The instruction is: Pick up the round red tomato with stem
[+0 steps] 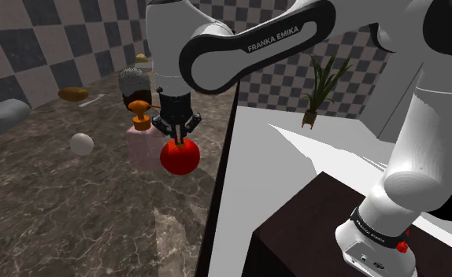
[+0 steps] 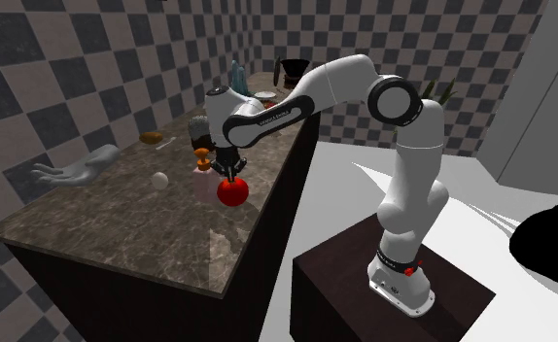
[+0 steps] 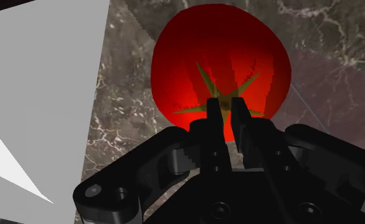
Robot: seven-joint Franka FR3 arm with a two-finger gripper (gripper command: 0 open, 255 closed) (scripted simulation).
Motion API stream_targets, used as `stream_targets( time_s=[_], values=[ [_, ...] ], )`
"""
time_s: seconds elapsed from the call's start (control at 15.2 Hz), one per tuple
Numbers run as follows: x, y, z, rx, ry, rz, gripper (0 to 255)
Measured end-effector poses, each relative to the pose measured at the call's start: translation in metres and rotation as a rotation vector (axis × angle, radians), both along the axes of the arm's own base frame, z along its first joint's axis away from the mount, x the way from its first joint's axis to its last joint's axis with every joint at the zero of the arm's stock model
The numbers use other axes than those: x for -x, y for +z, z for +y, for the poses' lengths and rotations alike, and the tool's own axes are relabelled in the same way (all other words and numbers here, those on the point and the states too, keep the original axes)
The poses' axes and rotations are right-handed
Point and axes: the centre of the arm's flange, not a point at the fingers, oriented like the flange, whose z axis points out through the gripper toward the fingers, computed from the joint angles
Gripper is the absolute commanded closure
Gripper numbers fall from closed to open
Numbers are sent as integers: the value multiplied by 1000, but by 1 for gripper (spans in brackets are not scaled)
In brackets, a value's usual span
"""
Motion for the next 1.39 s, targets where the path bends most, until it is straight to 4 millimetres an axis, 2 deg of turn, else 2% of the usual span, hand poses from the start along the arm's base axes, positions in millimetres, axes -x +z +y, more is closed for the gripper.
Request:
stream_targets(
  time_s=[0.46, 1.39],
  values=[
    [0, 2, 0, 0, 0, 0, 255],
    [0, 73, 0, 0, 0, 0, 255]
  ],
)
